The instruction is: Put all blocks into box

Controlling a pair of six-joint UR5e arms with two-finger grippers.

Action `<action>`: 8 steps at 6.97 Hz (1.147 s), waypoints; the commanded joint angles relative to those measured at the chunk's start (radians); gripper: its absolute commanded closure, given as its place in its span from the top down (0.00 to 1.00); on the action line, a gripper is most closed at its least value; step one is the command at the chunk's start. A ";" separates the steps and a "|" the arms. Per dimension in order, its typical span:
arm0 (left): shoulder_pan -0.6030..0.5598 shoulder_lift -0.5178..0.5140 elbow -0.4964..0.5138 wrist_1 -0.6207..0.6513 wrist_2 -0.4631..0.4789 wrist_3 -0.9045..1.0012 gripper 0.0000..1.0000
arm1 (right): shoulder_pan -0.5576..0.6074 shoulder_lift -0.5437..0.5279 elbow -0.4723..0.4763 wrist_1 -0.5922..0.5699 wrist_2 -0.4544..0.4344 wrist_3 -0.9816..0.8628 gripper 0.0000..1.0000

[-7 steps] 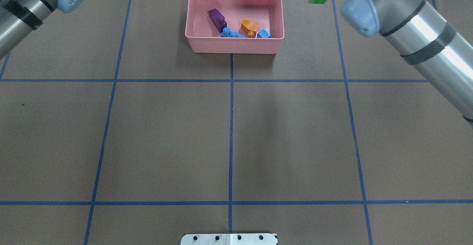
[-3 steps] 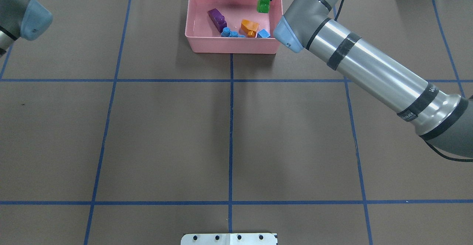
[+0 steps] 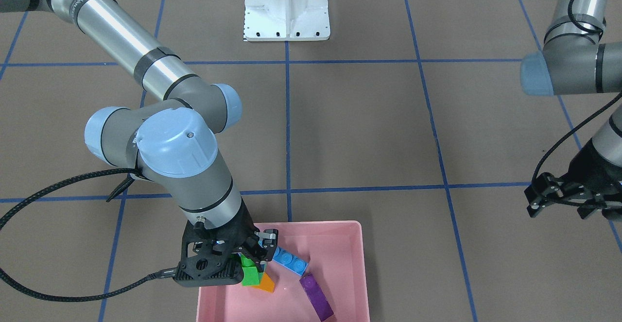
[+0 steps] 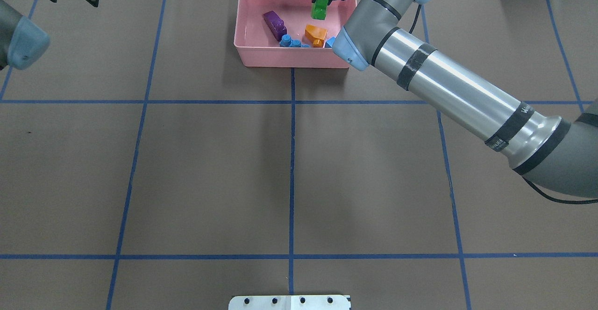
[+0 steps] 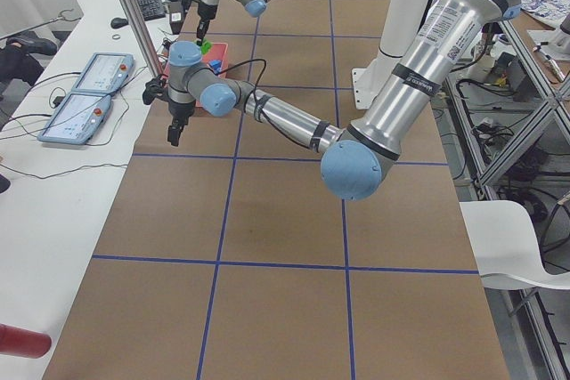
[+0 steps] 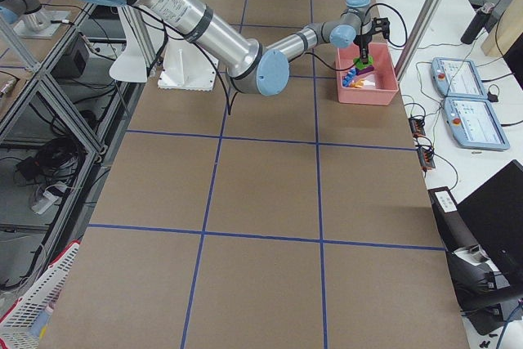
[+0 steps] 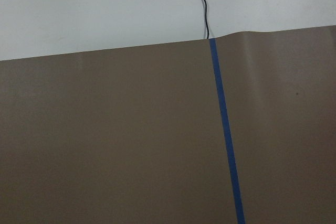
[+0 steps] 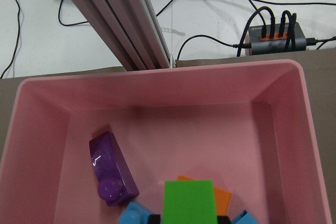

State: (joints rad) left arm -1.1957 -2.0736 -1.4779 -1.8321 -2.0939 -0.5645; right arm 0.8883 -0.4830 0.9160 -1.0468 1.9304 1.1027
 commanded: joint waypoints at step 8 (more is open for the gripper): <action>-0.128 0.138 -0.170 0.390 -0.043 0.677 1.00 | 0.255 -0.388 0.661 -0.750 0.215 -0.514 0.99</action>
State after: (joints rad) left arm -1.2849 -1.9368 -1.6388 -1.5227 -2.1188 0.0000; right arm 1.0690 -0.6713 1.3838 -1.7726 2.0959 0.7207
